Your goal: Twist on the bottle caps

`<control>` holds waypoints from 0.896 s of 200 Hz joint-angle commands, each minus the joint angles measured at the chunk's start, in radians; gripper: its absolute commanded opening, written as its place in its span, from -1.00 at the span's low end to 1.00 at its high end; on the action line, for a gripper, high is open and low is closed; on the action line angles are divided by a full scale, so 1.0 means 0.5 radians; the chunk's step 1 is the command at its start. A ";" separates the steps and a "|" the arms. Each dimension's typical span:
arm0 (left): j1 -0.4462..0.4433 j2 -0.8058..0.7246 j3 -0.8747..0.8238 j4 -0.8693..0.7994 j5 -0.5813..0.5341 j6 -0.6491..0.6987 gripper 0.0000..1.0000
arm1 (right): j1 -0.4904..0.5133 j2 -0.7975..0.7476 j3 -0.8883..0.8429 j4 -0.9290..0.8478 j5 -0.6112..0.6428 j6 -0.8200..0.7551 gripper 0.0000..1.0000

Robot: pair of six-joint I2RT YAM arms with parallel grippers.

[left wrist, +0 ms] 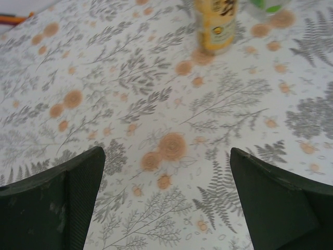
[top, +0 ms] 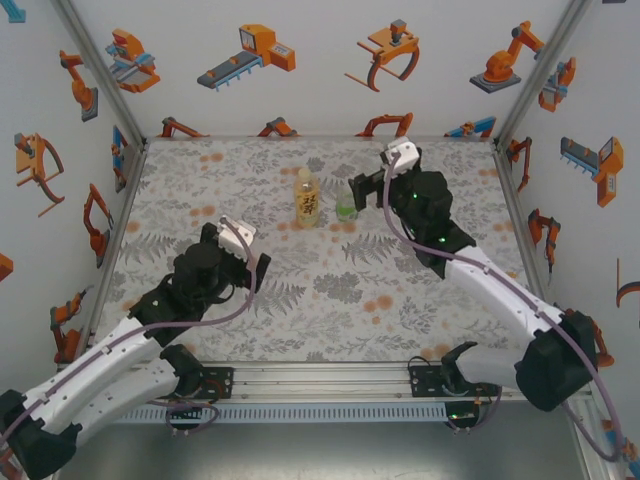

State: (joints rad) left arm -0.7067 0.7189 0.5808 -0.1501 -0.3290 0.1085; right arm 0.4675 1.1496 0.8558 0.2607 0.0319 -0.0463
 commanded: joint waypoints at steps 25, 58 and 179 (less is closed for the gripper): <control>0.405 0.069 -0.137 0.200 0.105 0.050 0.95 | -0.288 -0.216 -0.293 -0.245 0.022 -0.008 0.98; 0.668 0.198 -0.219 0.332 0.192 0.055 0.95 | -0.514 -0.232 -0.482 -0.214 0.011 -0.011 0.99; 1.213 1.033 -0.317 1.269 0.625 0.004 0.95 | -1.073 0.281 -0.821 0.566 -0.120 0.161 0.98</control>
State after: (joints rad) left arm -0.1158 1.1652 0.4221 0.3138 -0.0895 0.1139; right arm -0.0395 1.2526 0.4648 0.3805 0.0074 -0.0132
